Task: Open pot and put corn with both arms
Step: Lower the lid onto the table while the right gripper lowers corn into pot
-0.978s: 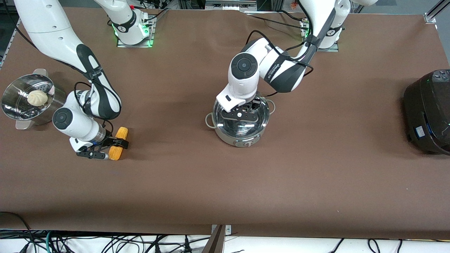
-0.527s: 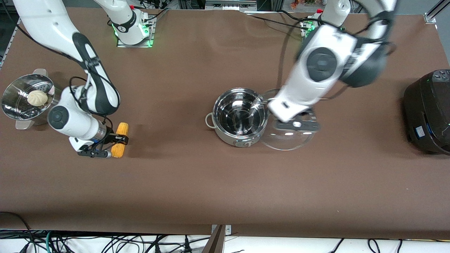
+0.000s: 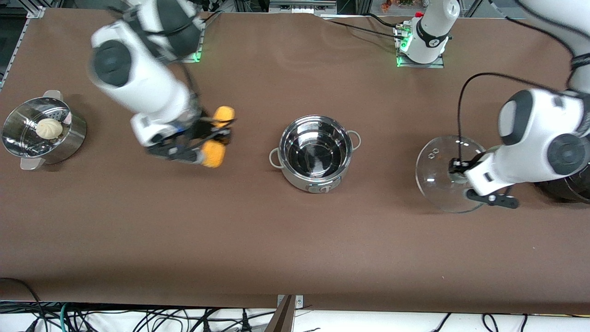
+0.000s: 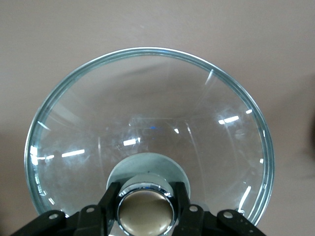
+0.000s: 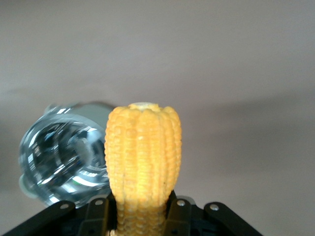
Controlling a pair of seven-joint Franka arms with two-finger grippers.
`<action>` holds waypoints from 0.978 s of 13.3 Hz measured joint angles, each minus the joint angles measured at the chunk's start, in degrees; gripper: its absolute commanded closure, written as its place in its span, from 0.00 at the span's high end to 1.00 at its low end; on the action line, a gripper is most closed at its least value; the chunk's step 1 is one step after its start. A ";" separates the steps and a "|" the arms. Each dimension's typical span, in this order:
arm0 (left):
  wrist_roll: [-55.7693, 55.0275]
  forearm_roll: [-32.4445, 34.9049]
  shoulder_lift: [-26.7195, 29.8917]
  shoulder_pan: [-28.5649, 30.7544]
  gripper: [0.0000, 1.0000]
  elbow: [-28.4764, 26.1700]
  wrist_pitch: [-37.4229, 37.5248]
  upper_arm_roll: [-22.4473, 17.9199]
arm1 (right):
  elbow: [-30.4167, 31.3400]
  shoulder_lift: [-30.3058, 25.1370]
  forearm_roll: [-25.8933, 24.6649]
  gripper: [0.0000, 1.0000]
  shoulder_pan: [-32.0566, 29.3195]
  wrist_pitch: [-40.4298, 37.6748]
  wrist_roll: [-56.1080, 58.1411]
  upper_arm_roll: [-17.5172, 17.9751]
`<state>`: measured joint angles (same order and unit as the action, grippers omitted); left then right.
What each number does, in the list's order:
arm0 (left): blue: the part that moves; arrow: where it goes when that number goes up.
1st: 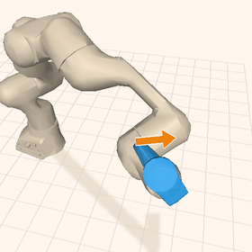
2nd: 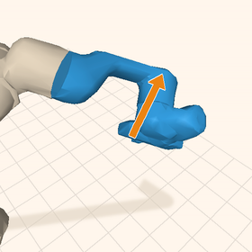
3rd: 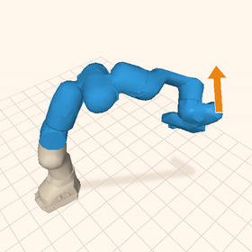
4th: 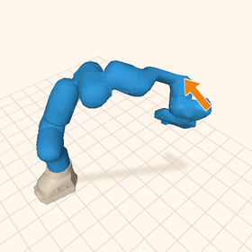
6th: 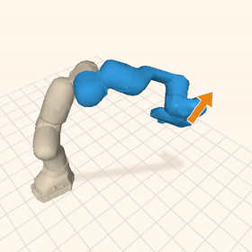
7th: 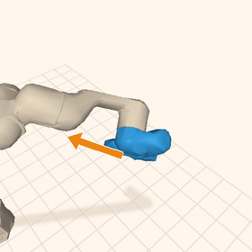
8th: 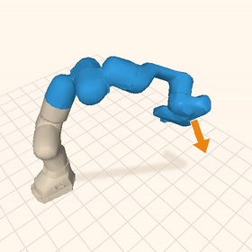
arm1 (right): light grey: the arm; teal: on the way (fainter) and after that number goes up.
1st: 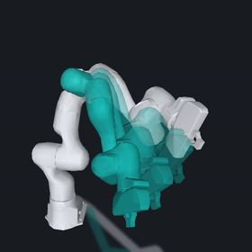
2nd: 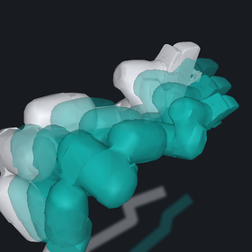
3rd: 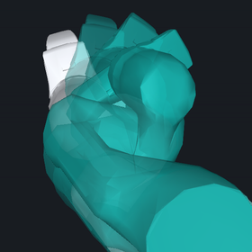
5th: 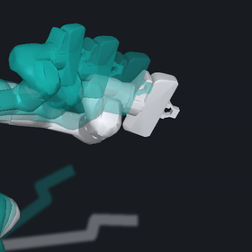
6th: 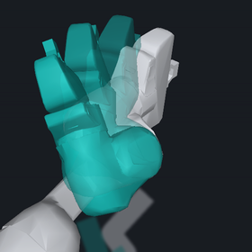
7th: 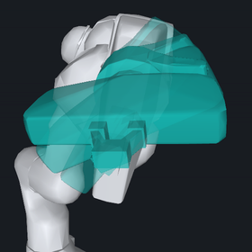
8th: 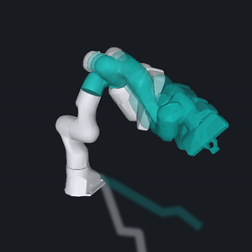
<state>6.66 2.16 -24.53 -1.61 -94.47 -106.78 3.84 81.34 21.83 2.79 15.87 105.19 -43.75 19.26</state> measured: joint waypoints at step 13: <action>-3.75 0.10 14.20 -0.86 1.00 -4.62 -0.16 2.05 | -10.64 26.76 -8.42 1.00 21.23 19.65 -18.25 -4.10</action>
<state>2.91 2.26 -10.33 -2.47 -99.08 -106.95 5.89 70.70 48.58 -5.63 37.10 124.84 -62.00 15.15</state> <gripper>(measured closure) 0.000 0.683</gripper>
